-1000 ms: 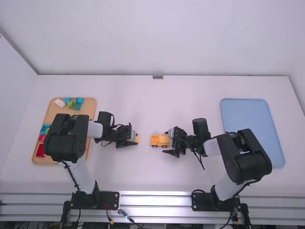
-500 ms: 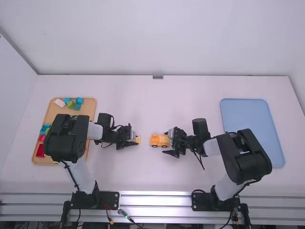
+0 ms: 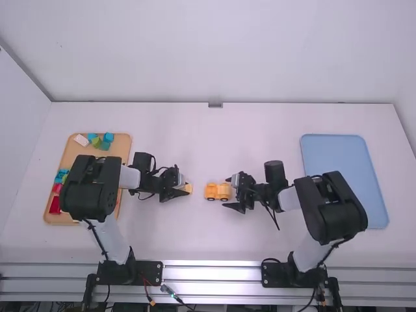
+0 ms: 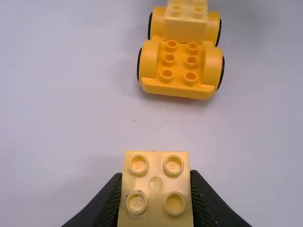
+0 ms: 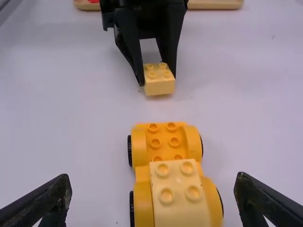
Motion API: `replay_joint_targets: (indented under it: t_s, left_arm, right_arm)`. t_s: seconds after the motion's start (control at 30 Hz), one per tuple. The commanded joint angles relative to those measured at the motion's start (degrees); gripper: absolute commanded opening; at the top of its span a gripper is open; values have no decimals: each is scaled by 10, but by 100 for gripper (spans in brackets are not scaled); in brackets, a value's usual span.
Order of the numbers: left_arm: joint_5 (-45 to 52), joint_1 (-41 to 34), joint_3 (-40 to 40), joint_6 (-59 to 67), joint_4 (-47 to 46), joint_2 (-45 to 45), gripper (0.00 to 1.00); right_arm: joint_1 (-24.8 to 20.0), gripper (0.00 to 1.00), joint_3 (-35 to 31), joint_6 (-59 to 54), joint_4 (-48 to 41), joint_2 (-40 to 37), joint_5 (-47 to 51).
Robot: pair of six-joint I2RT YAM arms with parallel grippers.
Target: Assemble lego blocks to make yellow taxi
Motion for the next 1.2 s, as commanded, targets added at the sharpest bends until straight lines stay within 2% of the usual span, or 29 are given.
replay_joint_targets:
  t_s: [0.0,0.23,0.4,0.6,0.7,0.87,1.07,1.17]
  left_arm:
    - [16,1,3,-10,-2,2,7]
    - [40,1,4,-43,-3,-27,6]
    - [38,-9,2,-55,-5,-50,9]
    - [15,-57,3,-67,-3,-76,11]
    - [-13,-94,17,-108,-3,-76,11]
    - [-37,-144,33,-109,-1,-76,5]
    - [-35,-156,43,-115,-1,-76,2]
    - [-30,-157,41,-115,-1,-76,3]
  right_arm:
    - [-4,90,23,19,8,31,-19]
    - [4,93,70,17,3,89,-48]
    - [14,93,70,-12,1,98,-43]
    - [10,93,71,-12,-10,101,-23]
    - [19,91,71,-12,2,113,-9]
    - [32,89,71,26,75,148,-14]
    - [27,88,71,38,98,165,-20]
    - [28,82,71,38,99,165,-20]
